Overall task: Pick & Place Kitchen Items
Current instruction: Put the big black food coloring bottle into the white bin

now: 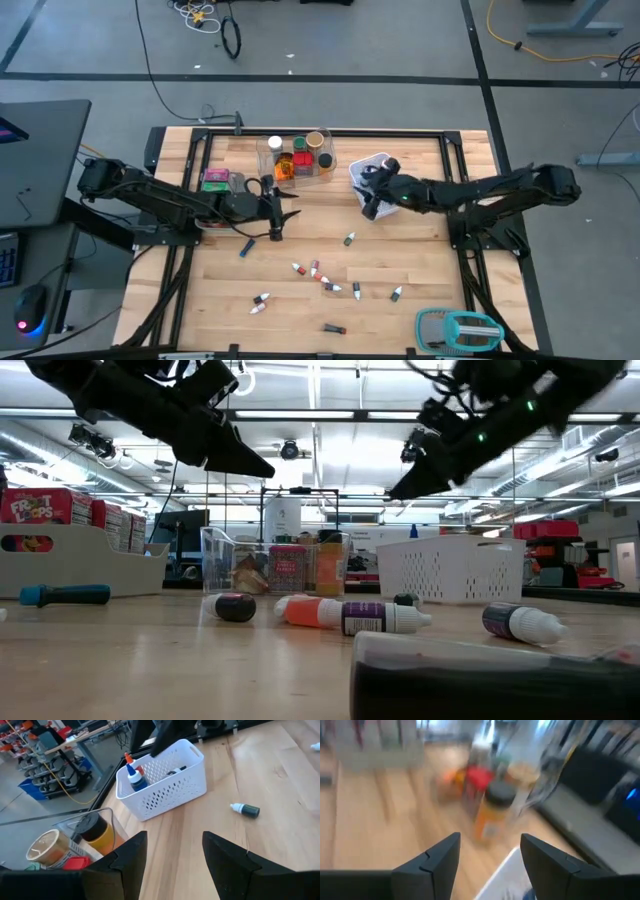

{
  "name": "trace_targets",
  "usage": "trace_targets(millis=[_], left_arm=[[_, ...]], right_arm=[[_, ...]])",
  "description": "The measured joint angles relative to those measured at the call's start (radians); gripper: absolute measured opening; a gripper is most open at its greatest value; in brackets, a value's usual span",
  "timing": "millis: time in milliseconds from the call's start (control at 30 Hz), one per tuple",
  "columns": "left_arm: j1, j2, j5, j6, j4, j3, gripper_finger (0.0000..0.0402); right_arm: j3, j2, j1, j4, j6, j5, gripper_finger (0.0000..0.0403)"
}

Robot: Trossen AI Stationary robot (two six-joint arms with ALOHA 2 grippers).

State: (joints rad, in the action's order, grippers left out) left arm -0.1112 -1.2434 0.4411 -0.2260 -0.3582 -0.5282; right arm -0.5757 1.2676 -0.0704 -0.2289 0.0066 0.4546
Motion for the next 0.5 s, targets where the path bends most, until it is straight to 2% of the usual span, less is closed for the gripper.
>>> trace_targets(millis=[100,167,233,300,400,500], left_arm=[[0.000,0.000,0.001,0.001,-0.008,0.000,0.0201],[0.000,0.000,0.002,-0.015,-0.008,0.000,0.0201],[0.000,0.000,0.012,-0.054,-0.021,0.000,0.0201],[0.000,0.000,0.023,-0.066,-0.033,-0.001,0.0201],[0.000,0.000,0.026,-0.068,-0.059,-0.001,0.0201],[0.000,0.000,0.029,-0.068,-0.092,-0.001,0.0201]], right_arm=[[-0.193,-0.002,0.000,0.476,0.078,-0.023,0.0217],[-0.296,-0.002,-0.009,0.744,0.179,-0.089,0.0217],[-0.363,-0.004,-0.026,0.929,0.296,-0.180,0.0217],[-0.384,-0.004,-0.048,1.011,0.363,-0.209,0.0217],[-0.365,0.007,-0.094,1.026,0.373,-0.225,0.0217],[-0.336,0.035,-0.147,1.033,0.373,-0.310,0.0217]])
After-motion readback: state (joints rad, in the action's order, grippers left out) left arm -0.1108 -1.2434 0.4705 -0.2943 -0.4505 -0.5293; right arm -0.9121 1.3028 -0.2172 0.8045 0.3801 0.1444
